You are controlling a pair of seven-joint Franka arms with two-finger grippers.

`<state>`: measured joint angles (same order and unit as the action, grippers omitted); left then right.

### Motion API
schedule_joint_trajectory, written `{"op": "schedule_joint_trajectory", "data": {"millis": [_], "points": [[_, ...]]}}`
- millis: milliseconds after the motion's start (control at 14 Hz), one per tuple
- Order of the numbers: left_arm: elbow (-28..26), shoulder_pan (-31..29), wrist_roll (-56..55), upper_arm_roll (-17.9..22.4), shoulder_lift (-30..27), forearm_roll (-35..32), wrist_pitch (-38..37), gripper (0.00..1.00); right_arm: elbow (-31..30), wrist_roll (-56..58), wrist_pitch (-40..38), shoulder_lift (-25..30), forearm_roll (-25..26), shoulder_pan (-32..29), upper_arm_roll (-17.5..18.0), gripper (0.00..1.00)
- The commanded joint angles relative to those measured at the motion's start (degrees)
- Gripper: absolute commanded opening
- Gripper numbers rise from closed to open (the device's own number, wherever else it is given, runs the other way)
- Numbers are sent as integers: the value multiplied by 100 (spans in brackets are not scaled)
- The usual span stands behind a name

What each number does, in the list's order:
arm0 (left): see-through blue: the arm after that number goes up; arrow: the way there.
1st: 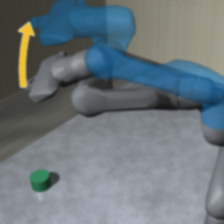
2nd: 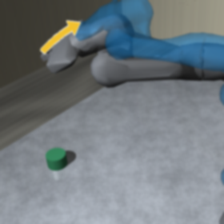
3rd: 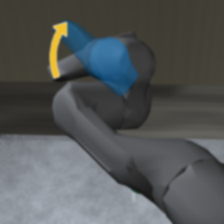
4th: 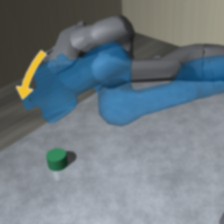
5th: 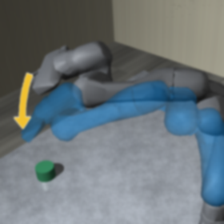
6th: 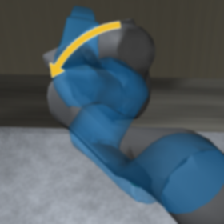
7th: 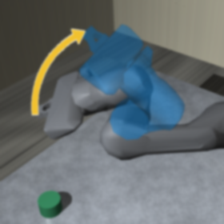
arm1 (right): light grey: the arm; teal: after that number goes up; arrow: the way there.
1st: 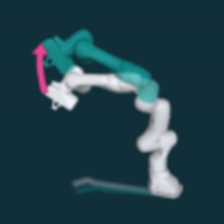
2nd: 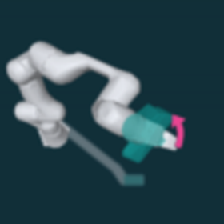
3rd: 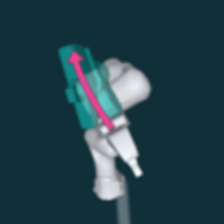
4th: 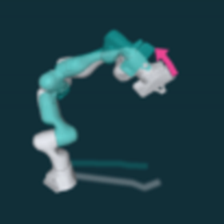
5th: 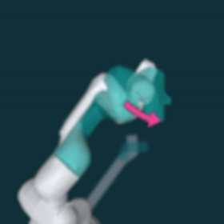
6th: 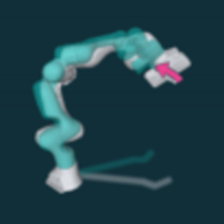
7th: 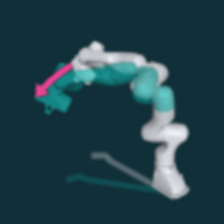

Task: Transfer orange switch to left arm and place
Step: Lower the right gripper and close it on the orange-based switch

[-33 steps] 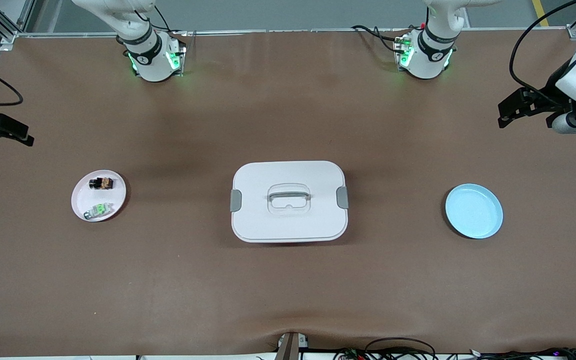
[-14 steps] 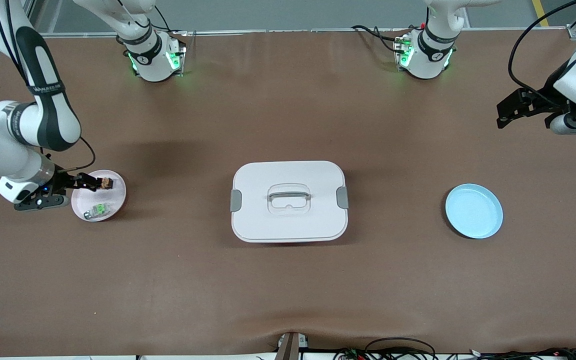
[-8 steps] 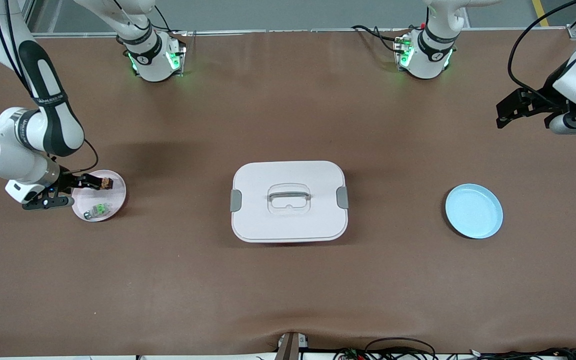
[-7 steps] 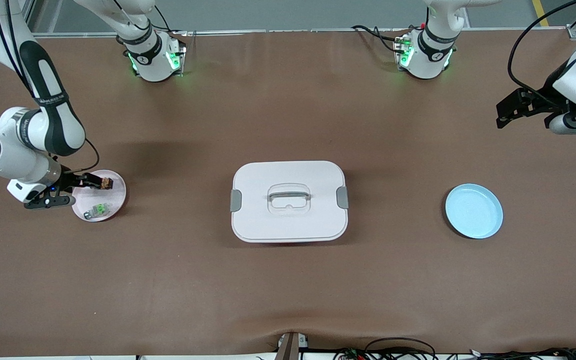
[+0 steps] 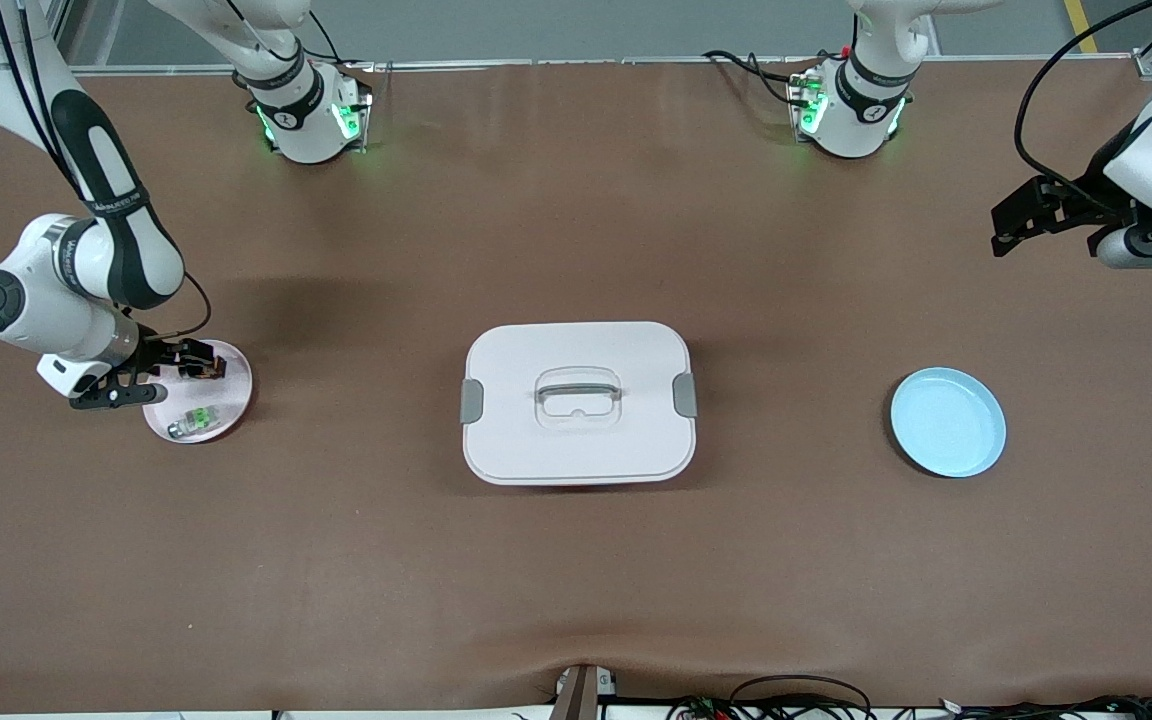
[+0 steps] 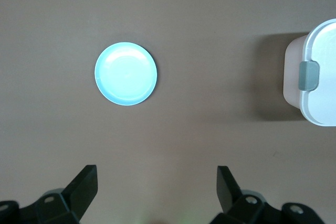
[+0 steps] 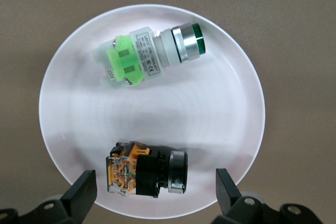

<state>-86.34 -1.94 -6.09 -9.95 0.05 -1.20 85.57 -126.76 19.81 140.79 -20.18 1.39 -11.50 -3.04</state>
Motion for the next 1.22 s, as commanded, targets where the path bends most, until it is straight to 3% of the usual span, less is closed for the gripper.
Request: {"op": "schedule_joint_trajectory", "data": {"millis": [0, 573, 1146], "points": [[118, 9, 20, -16, 39, -3, -93, 100, -103, -21, 97, -3, 10, -142, 76, 100], [126, 18, -6, -16, 48, -3, -84, 100, -174, -30, 229, -126, -455, -81, 76, 100], [126, -9, 12, -7, 48, -3, -84, 100, -235, -12, 519, -284, -482, -54, 67, 100]]}}
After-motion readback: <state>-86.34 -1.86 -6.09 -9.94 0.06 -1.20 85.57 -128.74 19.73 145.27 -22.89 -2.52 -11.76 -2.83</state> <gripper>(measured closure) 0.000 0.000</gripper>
